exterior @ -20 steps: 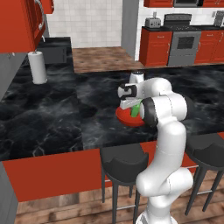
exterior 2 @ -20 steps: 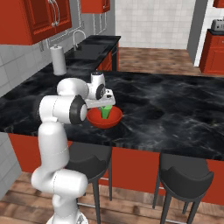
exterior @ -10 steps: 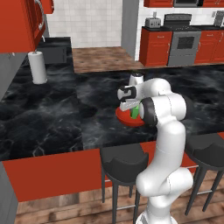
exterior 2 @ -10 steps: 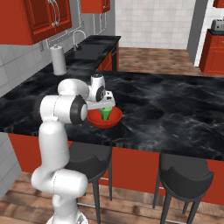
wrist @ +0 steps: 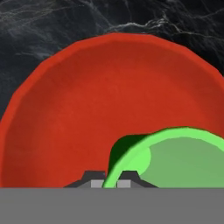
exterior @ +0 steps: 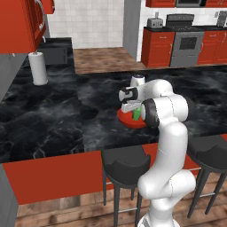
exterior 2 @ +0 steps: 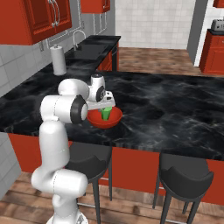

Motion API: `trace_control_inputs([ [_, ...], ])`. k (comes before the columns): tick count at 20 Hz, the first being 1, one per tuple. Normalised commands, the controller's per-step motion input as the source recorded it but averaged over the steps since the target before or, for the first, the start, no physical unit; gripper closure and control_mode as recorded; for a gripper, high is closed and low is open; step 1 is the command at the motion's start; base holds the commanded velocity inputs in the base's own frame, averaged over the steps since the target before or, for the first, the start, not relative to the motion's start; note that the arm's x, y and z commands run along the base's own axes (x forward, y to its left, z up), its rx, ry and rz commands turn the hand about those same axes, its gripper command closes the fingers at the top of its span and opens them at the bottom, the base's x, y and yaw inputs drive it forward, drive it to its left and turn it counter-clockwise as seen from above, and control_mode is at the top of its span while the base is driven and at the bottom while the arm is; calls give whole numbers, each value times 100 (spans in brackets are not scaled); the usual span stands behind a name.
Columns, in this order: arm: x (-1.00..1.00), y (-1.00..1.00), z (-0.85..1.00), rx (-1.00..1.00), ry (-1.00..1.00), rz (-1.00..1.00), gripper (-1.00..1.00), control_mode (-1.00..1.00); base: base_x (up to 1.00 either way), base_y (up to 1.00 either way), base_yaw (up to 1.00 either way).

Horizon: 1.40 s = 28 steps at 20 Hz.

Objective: Place the cup inside the bowl on the dining table and move the bowl to any counter.

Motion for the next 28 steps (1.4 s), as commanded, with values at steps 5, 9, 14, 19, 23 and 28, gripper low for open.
trace_control_inputs([
  [5, 0, 0, 0, 0, 0, 0, 100, -100, 0, 0, 0],
  [9, -1, 0, 0, 0, 0, 0, -100, -100, 0, 0, 0],
  [14, -3, 0, 0, 0, 0, 0, -100, -100, 0, 0, 0],
  [19, -5, 0, 12, 0, 0, 0, -100, -100, 0, 0, 0],
  [23, -21, 0, 50, 0, 0, 0, -100, -100, 0, 0, 0],
  [28, -25, 0, 55, 0, 0, 0, -100, -100, 0, 0, 0],
])
